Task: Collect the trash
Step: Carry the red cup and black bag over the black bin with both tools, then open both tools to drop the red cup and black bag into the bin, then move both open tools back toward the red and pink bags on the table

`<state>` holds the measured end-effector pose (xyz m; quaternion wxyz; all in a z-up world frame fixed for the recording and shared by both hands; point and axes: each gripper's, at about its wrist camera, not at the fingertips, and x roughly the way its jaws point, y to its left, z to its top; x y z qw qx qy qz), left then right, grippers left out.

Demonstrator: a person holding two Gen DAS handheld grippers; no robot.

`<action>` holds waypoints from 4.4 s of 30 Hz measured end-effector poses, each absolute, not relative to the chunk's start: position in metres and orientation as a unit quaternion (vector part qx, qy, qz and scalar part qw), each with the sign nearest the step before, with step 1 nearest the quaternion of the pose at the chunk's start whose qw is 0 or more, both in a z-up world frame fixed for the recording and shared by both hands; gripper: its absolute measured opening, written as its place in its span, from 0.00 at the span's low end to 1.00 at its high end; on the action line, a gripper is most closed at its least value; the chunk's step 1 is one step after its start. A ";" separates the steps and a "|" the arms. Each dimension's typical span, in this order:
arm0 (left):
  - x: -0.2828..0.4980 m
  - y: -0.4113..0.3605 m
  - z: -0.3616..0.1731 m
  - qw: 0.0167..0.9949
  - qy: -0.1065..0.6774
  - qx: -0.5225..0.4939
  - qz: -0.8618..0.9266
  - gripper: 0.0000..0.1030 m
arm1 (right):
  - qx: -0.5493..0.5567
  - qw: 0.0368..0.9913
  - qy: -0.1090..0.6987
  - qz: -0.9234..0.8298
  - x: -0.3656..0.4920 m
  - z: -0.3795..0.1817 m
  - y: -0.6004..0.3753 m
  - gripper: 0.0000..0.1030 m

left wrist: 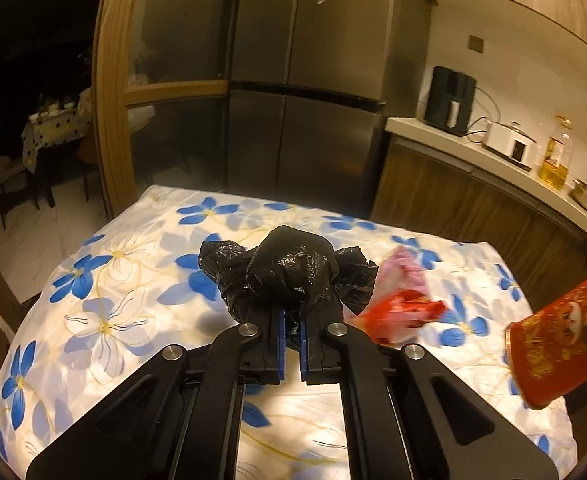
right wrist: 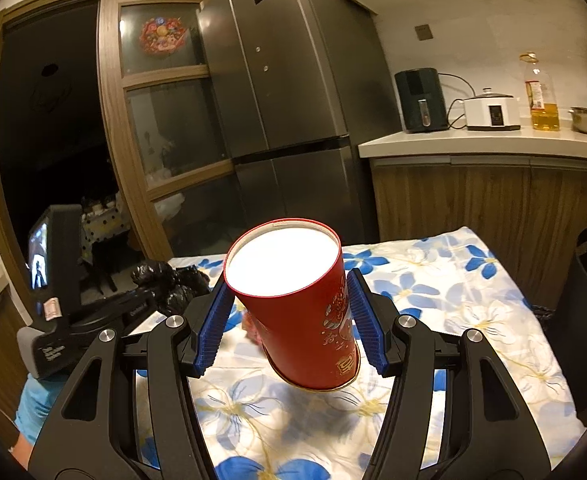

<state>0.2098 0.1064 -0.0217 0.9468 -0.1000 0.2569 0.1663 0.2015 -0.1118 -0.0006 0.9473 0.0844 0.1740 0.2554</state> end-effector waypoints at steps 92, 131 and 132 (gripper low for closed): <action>0.332 -0.327 -0.036 0.939 0.266 0.037 -0.212 0.32 | 0.188 0.969 0.144 -0.072 0.244 -0.026 -0.476 0.56; 0.240 -0.155 -0.024 0.970 0.237 -0.031 -0.032 0.94 | 0.130 0.976 0.157 -0.072 0.186 -0.016 -0.376 0.84; 0.236 -0.148 -0.025 0.971 0.237 -0.031 -0.024 0.94 | 0.131 0.977 0.156 -0.067 0.184 -0.016 -0.371 0.84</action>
